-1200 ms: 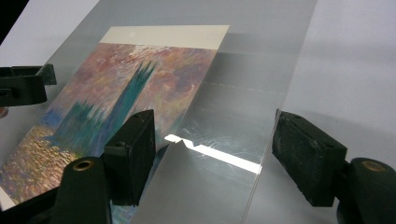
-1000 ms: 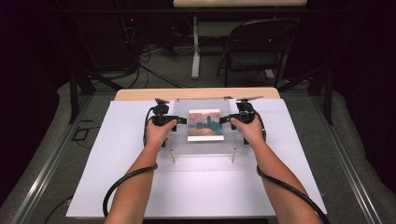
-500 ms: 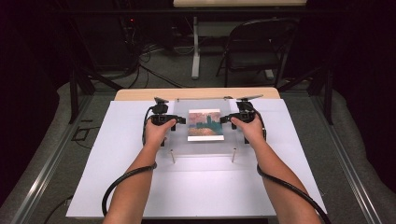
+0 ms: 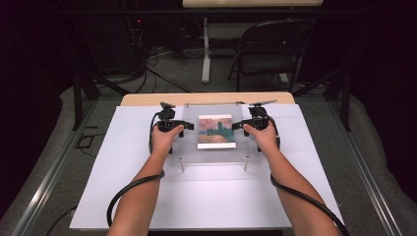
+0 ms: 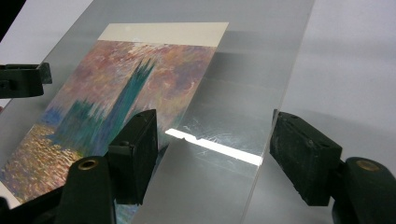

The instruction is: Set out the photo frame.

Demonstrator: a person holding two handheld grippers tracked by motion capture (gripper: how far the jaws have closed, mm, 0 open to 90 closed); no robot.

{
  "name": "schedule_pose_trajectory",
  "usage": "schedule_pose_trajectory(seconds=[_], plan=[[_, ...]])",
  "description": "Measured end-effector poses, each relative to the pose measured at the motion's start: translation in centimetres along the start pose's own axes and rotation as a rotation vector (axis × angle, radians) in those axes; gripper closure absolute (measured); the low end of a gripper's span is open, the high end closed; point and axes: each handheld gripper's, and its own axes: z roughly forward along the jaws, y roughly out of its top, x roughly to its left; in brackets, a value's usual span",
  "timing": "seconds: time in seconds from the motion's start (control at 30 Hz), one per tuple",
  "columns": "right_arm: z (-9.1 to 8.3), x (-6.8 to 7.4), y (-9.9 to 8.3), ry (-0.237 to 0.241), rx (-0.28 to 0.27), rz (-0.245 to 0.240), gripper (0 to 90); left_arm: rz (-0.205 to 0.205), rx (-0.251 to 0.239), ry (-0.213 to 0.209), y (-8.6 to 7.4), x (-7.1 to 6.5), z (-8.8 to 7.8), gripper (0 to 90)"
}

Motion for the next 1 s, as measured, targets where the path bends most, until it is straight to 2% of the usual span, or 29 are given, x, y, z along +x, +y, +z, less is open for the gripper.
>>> schedule_pose_trajectory(seconds=[0.53, 0.8, 1.0], plan=[[-1.0, 0.6, -0.1, -0.003, -0.038, -0.020, 35.2, 0.025, -0.029, -0.015, 0.0, -0.3, -1.2, 43.5], [-2.6, 1.6, -0.2, -0.019, -0.075, -0.073, 36.8, 0.076, -0.045, -0.016, -0.1, -1.1, -2.9, 46.3], [-4.2, 2.8, -0.2, -0.036, -0.098, -0.142, 38.3, 0.113, -0.074, -0.021, -0.5, -1.8, -4.7, 50.7]])
